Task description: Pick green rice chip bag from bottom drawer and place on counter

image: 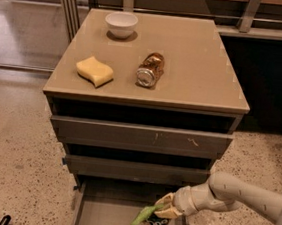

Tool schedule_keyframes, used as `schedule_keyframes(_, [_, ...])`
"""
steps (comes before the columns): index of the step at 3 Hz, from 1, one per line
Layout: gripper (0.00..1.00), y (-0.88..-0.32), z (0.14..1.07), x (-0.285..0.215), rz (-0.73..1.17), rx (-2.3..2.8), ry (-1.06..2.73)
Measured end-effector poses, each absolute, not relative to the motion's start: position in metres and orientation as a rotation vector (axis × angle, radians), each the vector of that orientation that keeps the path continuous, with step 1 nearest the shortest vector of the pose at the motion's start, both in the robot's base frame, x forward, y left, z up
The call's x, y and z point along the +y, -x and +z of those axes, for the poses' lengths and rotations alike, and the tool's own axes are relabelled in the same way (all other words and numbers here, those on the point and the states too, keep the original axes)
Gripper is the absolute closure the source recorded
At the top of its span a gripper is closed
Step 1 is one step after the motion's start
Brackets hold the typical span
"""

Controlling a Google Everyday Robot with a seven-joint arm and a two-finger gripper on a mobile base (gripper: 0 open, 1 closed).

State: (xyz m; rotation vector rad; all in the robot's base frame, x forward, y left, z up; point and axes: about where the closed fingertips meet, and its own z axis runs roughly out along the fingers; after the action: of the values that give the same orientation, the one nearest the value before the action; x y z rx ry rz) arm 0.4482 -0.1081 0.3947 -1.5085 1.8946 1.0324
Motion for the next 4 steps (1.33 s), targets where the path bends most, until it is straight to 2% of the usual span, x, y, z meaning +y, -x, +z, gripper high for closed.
schedule_keyframes(2, [1.0,-0.45,0.524,-0.127,0.745,1.783,1.533])
schedule_keyframes(4, [1.0,-0.454,0.539,-0.128,0.704,1.769,1.521])
